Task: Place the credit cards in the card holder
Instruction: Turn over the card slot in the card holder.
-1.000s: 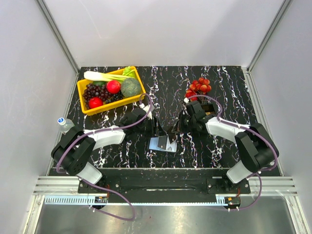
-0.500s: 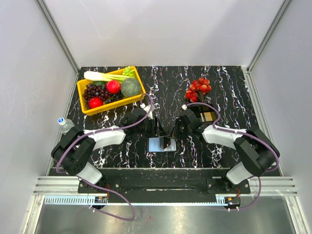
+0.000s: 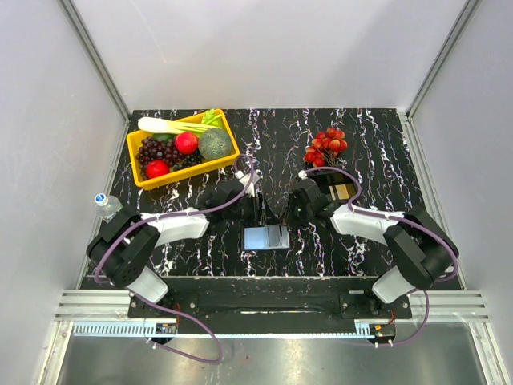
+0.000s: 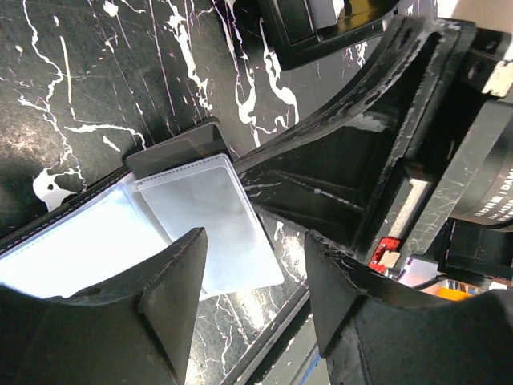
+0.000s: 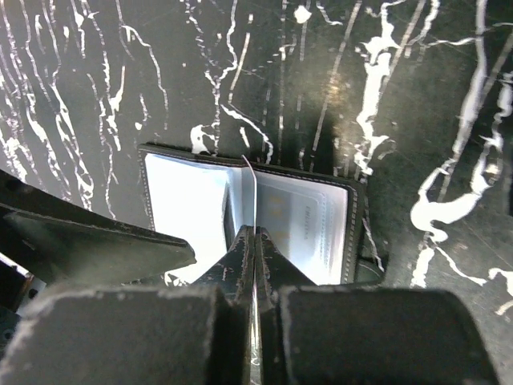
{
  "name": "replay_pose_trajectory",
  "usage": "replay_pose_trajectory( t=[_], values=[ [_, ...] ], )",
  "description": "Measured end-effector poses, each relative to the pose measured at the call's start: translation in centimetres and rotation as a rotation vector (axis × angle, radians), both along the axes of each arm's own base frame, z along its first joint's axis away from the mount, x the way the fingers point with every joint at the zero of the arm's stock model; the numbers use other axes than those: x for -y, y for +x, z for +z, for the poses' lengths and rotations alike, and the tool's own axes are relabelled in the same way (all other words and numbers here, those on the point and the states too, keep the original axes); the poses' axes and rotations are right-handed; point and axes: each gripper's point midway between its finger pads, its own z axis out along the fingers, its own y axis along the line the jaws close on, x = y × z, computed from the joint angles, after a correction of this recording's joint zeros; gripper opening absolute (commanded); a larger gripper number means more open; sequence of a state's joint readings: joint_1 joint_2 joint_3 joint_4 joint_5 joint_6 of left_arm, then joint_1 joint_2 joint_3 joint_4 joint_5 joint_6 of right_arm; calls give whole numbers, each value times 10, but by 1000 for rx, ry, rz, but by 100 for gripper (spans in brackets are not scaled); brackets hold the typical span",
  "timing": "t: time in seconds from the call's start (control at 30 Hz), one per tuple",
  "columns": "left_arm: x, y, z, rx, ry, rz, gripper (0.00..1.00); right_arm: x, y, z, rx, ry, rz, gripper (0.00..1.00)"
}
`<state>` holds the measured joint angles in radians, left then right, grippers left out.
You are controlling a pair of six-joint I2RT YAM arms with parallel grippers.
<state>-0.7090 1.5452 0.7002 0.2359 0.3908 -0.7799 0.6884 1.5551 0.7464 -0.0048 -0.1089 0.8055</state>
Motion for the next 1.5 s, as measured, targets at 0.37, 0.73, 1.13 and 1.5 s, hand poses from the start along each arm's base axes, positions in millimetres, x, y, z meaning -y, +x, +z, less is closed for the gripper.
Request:
replay_pose_trajectory(
  t=[0.37,0.73,1.13,1.5],
  values=[
    [2,-1,-1,-5,-1,-4,56,54,21,73,251,-175,-130,0],
    [-33,7,4,87,106,113,57,13,1,25,114,-12,-5,0],
    [-70,-13,-42,16,224,170,54,-20,-12,15,66,188,74,0],
    [-74,-8,-35,46,222,198,54,-18,-15,7,55,196,64,0]
  ],
)
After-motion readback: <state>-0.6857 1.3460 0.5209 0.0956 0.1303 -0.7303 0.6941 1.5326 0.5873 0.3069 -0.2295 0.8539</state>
